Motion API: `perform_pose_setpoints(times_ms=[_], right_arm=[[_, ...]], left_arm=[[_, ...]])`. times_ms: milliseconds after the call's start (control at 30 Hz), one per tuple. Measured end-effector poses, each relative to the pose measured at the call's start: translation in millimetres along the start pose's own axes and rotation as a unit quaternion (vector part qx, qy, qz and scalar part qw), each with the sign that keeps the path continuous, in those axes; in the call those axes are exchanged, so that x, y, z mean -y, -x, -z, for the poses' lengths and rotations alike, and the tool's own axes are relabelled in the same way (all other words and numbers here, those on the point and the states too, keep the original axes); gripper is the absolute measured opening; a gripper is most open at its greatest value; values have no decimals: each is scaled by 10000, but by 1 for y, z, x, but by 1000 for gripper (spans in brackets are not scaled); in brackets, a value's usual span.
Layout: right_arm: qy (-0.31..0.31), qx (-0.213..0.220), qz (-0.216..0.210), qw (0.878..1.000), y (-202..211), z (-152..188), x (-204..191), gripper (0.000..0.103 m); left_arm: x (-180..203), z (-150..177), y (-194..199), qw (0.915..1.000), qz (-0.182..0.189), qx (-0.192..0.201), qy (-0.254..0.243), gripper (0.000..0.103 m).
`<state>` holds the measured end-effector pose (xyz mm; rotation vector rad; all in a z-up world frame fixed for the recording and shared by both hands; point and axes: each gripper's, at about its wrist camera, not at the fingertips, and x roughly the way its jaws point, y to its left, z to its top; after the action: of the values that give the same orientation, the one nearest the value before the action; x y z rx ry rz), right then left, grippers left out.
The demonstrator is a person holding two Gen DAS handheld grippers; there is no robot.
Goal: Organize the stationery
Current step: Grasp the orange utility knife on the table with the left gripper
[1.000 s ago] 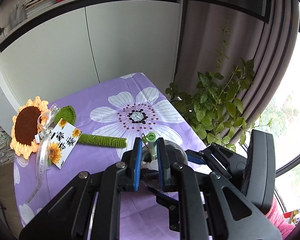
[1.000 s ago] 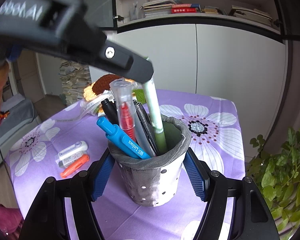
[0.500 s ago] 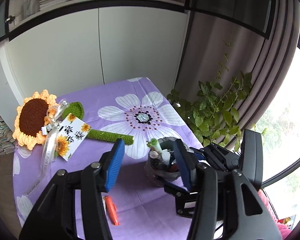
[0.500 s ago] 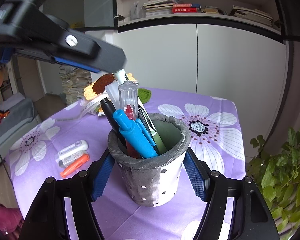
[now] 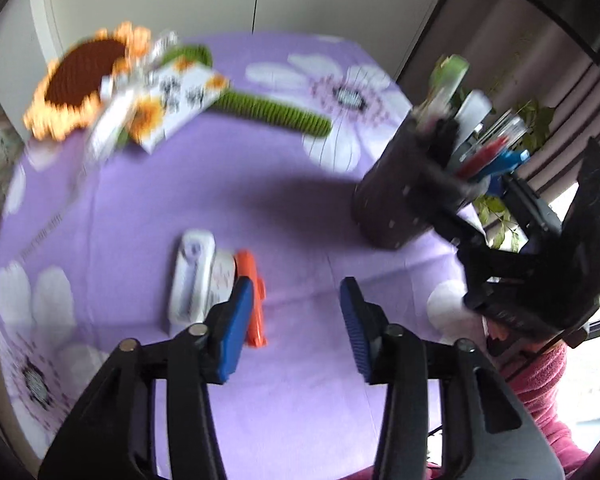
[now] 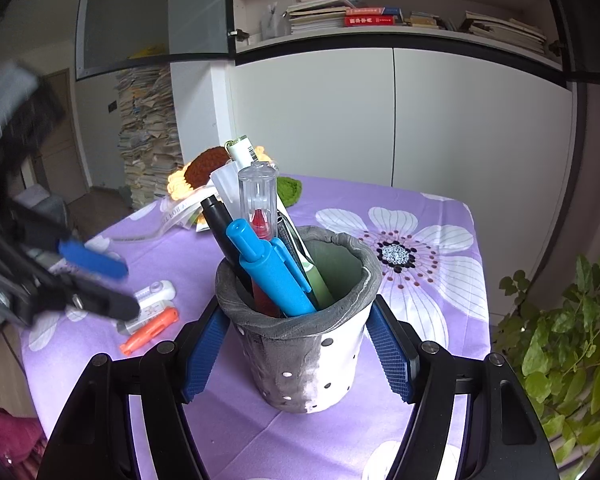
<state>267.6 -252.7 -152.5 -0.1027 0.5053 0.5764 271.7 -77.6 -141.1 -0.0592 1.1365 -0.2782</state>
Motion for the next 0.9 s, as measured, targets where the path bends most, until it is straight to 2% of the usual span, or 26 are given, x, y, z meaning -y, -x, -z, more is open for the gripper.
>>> perform_pose_setpoints(times_ms=[167,400,433,467,533,567,600,667,833,900], right_arm=[[0,1,-3,10000,0,0,0,71],[0,1,0,10000,0,0,0,71],[0,1,1,10000,0,0,0,71],[0,1,1,10000,0,0,0,71],[-1,3,3,10000,0,0,0,71],[-2,1,0,10000,0,0,0,71],[-2,2,-3,10000,0,0,0,71],[-3,-1,-4,10000,0,0,0,71],[-1,2,0,10000,0,0,0,71],[-1,0,-2,10000,0,0,0,71]], left_arm=[[-8,11,-12,9996,-170,-181,117,41],[-5,9,-28,9989,-255,-390,60,41],[-7,8,-33,9985,-297,-449,86,40],[-6,8,-33,9987,-377,-347,35,37],[-3,10,-34,9980,-531,-329,-115,27],[-3,12,-34,9985,-400,-368,-87,14],[-2,14,-33,9987,-293,-407,-49,11],[2,20,-31,9985,-39,-536,-44,11],[14,29,-29,9975,-22,-649,-279,11],[16,26,-31,9973,-53,-663,-298,16]])
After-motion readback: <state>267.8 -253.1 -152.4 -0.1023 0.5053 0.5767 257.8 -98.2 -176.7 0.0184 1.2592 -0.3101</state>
